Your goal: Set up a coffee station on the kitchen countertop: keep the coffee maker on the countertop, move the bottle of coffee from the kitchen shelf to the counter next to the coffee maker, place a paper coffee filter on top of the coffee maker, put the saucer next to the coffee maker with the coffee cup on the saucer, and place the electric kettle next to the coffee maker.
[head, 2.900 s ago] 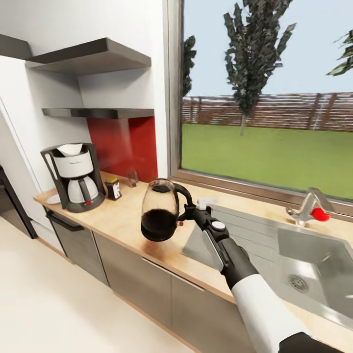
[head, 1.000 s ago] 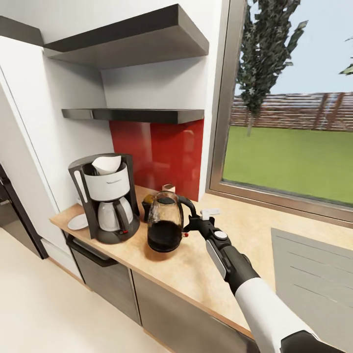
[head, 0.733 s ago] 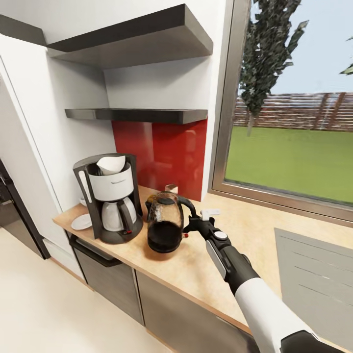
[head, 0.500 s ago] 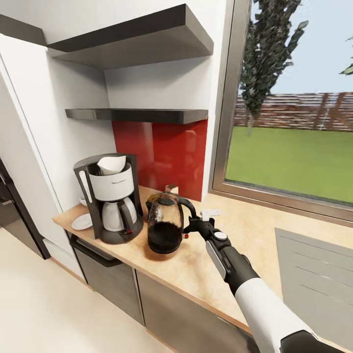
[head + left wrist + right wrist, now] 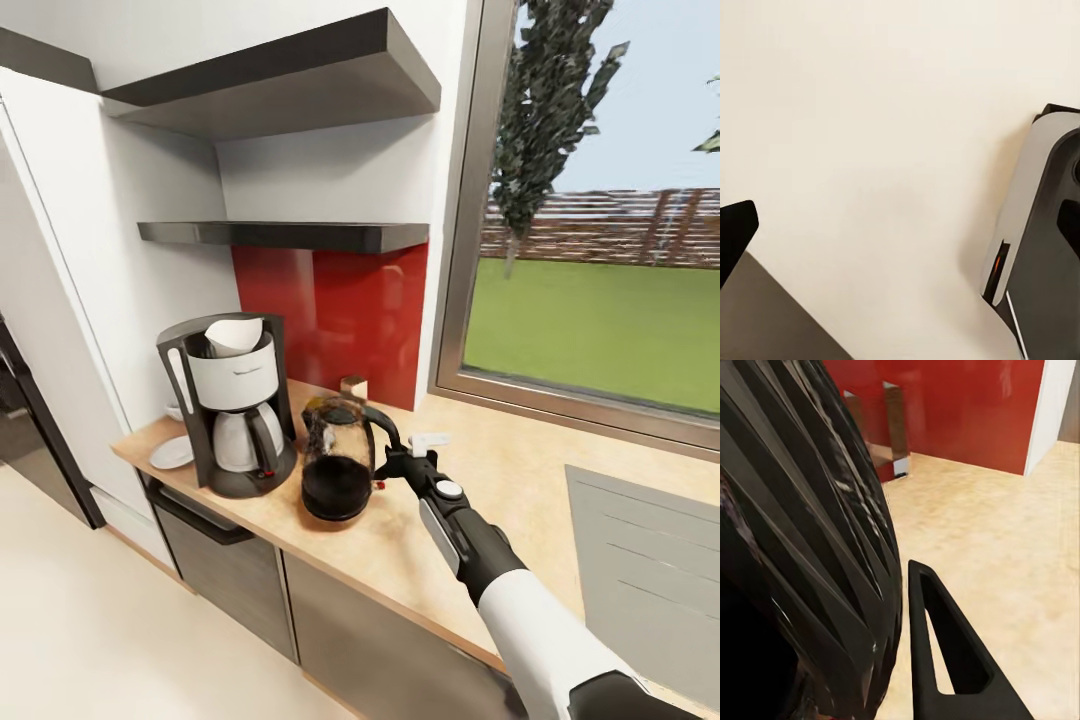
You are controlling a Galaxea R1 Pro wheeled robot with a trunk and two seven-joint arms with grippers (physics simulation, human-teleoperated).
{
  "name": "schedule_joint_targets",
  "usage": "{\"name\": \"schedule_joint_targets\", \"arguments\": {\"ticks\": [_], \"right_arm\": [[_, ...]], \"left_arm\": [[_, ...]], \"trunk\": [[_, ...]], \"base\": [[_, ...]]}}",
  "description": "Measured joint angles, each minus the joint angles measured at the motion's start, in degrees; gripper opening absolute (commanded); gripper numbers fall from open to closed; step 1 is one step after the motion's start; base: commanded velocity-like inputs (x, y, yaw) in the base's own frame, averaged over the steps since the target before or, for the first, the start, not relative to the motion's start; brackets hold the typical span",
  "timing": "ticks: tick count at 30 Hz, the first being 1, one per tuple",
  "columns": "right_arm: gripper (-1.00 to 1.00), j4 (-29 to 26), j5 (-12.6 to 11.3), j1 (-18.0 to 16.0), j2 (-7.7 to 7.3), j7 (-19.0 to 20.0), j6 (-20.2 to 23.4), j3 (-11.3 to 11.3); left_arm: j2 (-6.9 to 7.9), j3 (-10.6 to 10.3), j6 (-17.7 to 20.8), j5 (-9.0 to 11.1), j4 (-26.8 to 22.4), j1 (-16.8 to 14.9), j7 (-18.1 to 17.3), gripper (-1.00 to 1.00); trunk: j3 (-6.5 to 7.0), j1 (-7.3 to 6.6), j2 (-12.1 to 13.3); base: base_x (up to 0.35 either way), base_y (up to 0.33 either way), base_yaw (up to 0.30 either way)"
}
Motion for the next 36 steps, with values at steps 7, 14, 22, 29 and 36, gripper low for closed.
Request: {"name": "schedule_joint_targets", "arguments": {"ticks": [7,14,22,29,36], "right_arm": [[-1.0,0.0,0.0,0.0,0.01,0.0,0.0,0.0],[-1.0,0.0,0.0,0.0,0.01,0.0,0.0,0.0],[-1.0,0.0,0.1,0.0,0.01,0.0,0.0,0.0],[1.0,0.0,0.1,0.0,0.01,0.0,0.0,0.0],[1.0,1.6,0.1,0.0,0.02,0.0,-1.6,-0.1]], "left_arm": [[0.0,0.0,0.0,0.0,0.1,0.0,0.0,1.0],[-0.08,0.0,-0.1,0.0,0.1,0.0,0.0,1.0],[-0.09,-0.1,-0.2,0.0,0.1,0.0,0.0,1.0],[-0.09,-0.2,-0.3,0.0,0.1,0.0,0.0,1.0],[-0.09,-0.3,-0.5,0.0,0.1,0.0,0.0,1.0]], "trunk": [[0.0,0.0,0.0],[0.0,0.0,0.0],[0.0,0.0,0.0],[0.0,0.0,0.0],[0.0,0.0,0.0]], "base": [[0.0,0.052,0.0],[0.0,0.001,0.0],[0.0,0.0,0.0],[0.0,0.0,0.0],[0.0,0.0,0.0]]}}
